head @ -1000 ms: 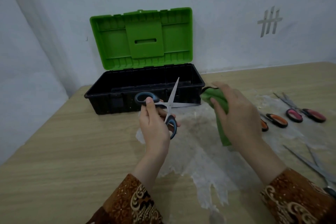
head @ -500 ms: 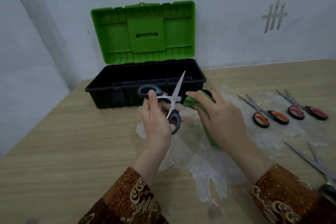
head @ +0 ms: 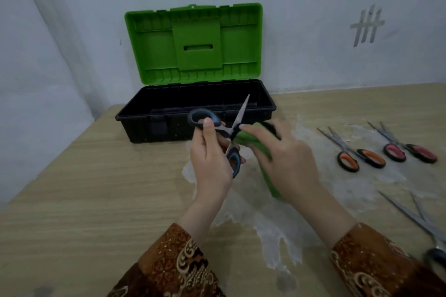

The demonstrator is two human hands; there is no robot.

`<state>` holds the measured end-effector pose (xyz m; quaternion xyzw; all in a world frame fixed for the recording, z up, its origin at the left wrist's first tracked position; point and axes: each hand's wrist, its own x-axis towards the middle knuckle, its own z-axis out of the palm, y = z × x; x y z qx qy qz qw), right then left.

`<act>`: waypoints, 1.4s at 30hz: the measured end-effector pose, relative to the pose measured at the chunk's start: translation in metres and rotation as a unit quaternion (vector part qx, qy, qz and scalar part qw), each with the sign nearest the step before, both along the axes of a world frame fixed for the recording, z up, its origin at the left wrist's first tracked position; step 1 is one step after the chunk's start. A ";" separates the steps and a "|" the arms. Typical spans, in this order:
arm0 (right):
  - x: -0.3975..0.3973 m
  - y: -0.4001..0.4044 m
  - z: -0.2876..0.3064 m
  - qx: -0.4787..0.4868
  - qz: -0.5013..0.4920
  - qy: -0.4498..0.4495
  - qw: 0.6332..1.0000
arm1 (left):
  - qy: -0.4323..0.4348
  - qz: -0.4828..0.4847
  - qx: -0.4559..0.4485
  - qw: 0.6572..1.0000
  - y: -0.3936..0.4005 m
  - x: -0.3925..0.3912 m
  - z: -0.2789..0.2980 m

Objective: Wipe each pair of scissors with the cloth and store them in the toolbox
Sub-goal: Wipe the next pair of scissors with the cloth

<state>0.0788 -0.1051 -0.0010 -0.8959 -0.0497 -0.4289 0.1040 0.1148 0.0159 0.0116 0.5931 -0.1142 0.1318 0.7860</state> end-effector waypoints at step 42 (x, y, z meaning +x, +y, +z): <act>-0.003 -0.048 0.007 0.056 -0.086 -0.009 0.995 | -0.029 -0.146 0.129 0.980 0.008 0.005 0.001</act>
